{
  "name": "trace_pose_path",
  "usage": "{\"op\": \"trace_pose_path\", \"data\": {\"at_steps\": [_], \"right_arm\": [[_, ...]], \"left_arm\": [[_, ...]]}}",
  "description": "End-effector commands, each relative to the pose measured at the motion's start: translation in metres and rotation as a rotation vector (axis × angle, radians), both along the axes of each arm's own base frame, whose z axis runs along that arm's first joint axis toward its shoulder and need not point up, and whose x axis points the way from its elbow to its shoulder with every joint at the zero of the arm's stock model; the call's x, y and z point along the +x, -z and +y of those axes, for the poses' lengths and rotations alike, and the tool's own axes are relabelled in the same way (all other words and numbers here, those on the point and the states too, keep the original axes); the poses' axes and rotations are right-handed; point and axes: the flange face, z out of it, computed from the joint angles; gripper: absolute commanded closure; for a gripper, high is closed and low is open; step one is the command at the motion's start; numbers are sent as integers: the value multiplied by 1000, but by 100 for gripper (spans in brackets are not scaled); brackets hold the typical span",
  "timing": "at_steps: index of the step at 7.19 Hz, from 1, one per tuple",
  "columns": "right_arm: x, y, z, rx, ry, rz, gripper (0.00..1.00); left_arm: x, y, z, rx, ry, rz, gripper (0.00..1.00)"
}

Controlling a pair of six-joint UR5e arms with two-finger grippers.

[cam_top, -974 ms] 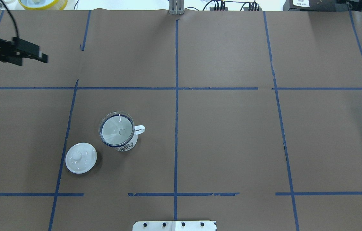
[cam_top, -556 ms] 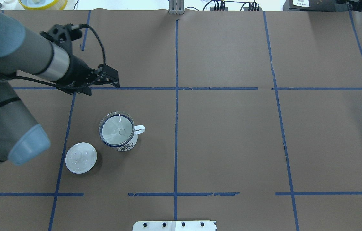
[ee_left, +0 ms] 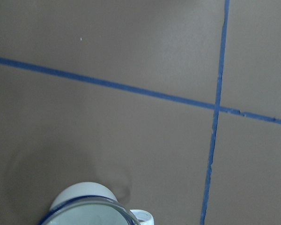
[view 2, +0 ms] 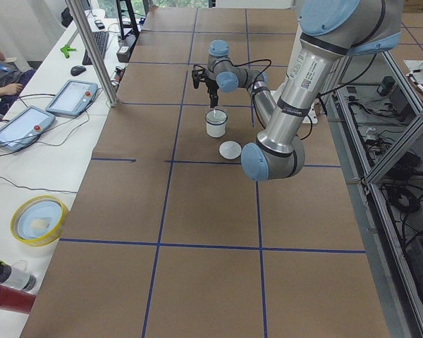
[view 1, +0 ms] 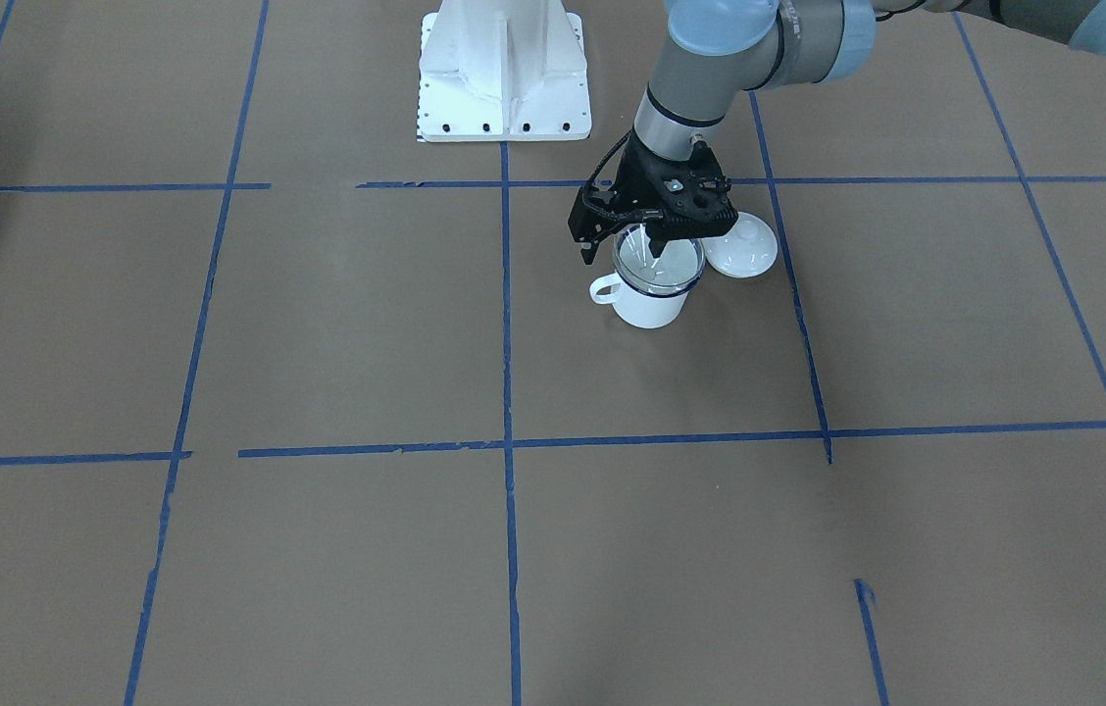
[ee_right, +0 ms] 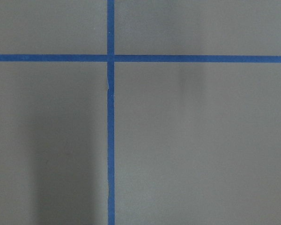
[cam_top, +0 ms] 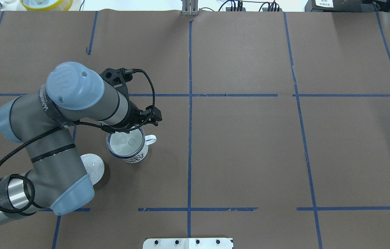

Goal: Remove funnel from cup
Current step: 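Move the left gripper over the glass funnel in the white mug, then lower the left gripper and grasp the funnel's stem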

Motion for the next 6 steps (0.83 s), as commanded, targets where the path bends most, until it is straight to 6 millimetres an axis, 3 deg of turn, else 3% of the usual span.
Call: {"op": "trace_pose_path", "data": {"at_steps": [1, 3, 4, 5, 6], "right_arm": [[0, 0, 0, 0, 0, 0, 0], [0, 0, 0, 0, 0, 0, 0], [0, 0, 0, 0, 0, 0, 0], [0, -1, 0, -1, 0, 0, 0], [0, 0, 0, 0, 0, 0, 0]], "left_arm": [[5, -7, 0, -1, -6, -16, 27], [7, -9, -1, -2, -7, -20, 28], [8, -8, 0, -2, -9, -20, 42], [8, -7, 0, -1, -9, -19, 99], [6, -6, 1, 0, -9, -17, 100]]}}
